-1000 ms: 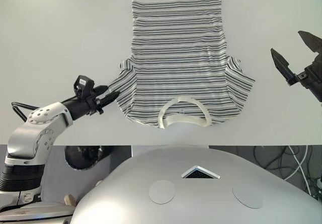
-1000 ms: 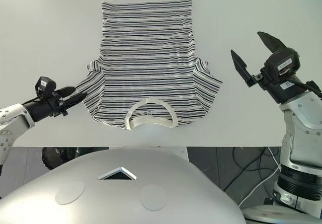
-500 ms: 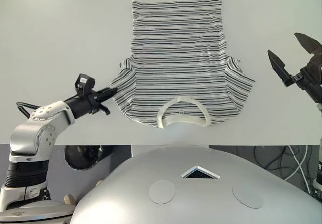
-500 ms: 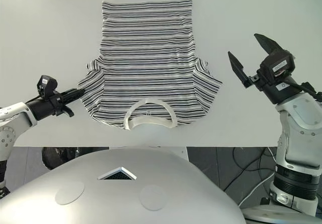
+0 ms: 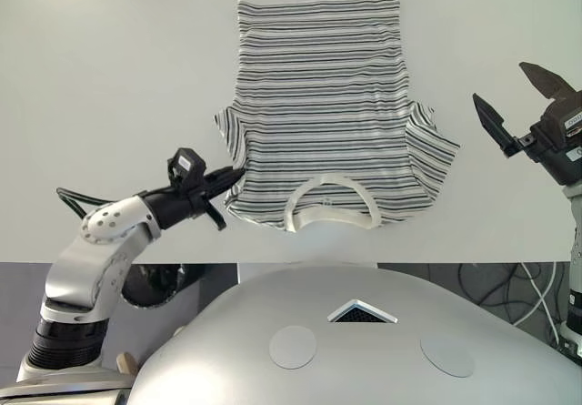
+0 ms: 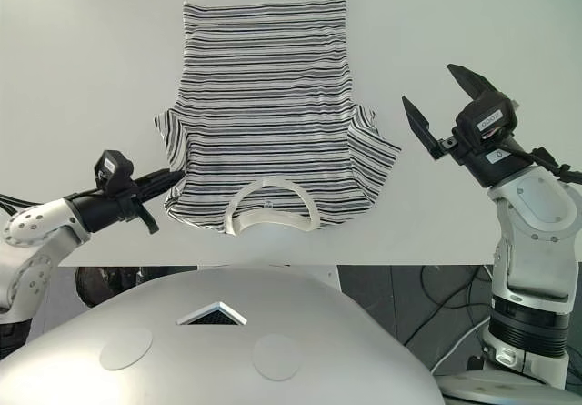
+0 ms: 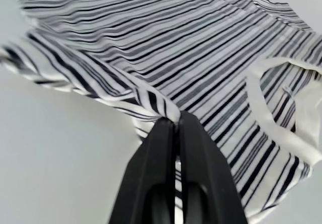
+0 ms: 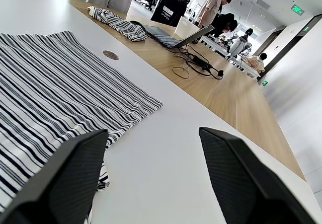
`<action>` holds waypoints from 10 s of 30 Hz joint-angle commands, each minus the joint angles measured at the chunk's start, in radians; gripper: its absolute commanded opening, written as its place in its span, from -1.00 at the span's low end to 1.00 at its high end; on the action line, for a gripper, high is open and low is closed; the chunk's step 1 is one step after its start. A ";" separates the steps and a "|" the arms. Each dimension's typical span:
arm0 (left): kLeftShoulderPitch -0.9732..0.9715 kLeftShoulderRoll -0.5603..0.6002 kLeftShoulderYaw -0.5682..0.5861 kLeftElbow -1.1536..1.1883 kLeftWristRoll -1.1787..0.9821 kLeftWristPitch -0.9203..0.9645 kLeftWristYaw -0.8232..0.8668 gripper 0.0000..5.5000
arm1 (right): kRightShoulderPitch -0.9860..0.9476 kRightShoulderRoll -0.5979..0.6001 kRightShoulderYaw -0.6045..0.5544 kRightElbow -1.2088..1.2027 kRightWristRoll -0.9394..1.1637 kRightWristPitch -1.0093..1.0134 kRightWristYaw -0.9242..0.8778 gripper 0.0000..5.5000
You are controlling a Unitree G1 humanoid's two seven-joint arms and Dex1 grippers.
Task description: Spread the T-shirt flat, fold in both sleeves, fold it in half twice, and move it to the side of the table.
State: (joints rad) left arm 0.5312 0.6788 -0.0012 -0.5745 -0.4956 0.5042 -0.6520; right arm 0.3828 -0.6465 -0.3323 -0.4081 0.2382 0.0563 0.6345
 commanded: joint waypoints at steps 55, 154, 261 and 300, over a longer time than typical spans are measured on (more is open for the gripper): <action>-0.198 -0.246 0.240 -0.146 -0.135 -0.285 0.154 -0.27 | -0.075 -0.109 0.107 0.311 0.210 0.649 0.223 0.24; -0.031 0.130 0.131 0.499 1.436 -1.689 0.426 0.13 | 0.347 -0.269 0.073 0.106 -0.457 -0.417 0.307 0.16; -0.431 0.169 -0.015 0.685 0.769 -1.179 0.226 -1.00 | -0.722 -0.242 0.501 0.421 -0.341 -0.154 0.537 -0.99; -0.996 -0.176 -0.116 1.336 0.907 -1.366 0.920 0.28 | -1.164 0.265 0.487 1.405 -0.351 -0.308 0.107 -0.29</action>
State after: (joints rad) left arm -0.5126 0.5135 -0.1415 0.8597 0.4348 -0.8548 0.2541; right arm -0.7778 -0.3908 0.1668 1.0326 -0.1209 -0.2505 0.7438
